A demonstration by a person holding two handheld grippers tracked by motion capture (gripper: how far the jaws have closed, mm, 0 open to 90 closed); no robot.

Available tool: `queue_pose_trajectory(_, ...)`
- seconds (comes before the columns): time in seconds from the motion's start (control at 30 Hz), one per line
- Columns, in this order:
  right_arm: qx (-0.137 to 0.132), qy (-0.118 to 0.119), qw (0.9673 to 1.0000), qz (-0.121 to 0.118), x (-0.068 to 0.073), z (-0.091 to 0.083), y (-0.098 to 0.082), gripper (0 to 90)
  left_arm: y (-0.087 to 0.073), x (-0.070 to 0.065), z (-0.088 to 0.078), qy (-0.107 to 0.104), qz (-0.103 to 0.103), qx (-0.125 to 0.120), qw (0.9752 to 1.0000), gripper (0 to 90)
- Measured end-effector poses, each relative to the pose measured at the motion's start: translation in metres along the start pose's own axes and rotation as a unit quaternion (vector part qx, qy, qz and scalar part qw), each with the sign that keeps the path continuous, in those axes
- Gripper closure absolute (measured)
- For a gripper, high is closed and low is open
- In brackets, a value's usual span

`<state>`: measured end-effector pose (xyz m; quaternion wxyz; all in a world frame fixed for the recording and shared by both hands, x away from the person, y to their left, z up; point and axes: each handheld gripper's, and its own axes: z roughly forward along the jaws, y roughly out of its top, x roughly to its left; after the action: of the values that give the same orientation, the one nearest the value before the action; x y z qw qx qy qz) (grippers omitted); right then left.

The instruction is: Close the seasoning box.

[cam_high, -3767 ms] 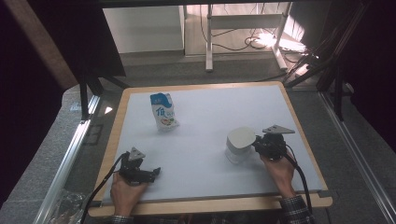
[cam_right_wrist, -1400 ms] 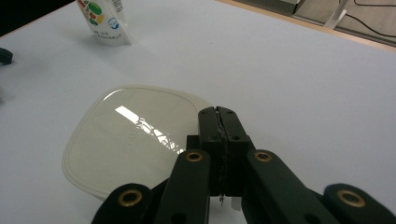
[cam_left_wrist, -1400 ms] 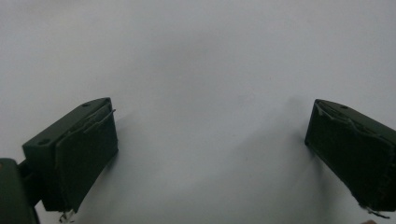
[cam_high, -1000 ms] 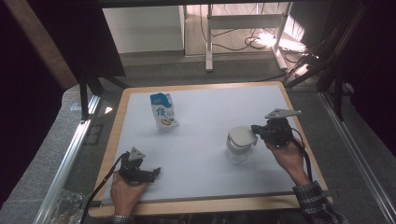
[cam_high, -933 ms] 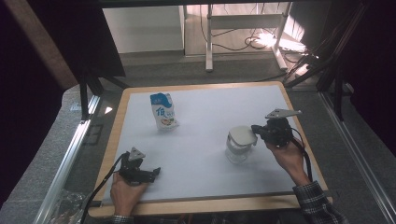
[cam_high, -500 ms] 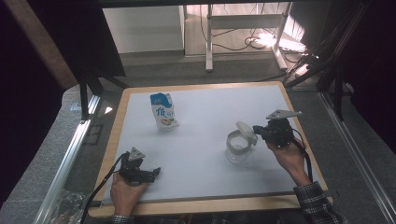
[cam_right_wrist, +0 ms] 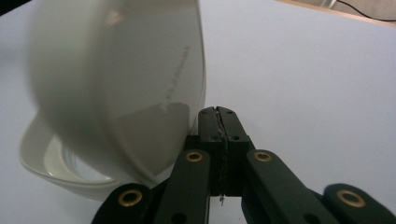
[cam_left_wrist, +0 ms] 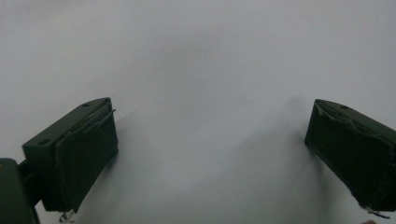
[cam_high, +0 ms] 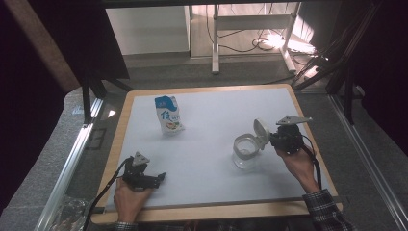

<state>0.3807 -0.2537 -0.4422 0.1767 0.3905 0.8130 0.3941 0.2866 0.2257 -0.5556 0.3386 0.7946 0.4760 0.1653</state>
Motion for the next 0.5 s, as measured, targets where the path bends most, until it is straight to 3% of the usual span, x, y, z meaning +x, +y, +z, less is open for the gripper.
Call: queue_pose_trajectory(0.5, -0.008, -0.013, 0.9998, 0.009, -0.0076, -0.0035, -0.0109, 88.6, 0.0002, 0.0000, -0.0002, 0.000, -0.003, 0.001, 1.0000, 2.1)
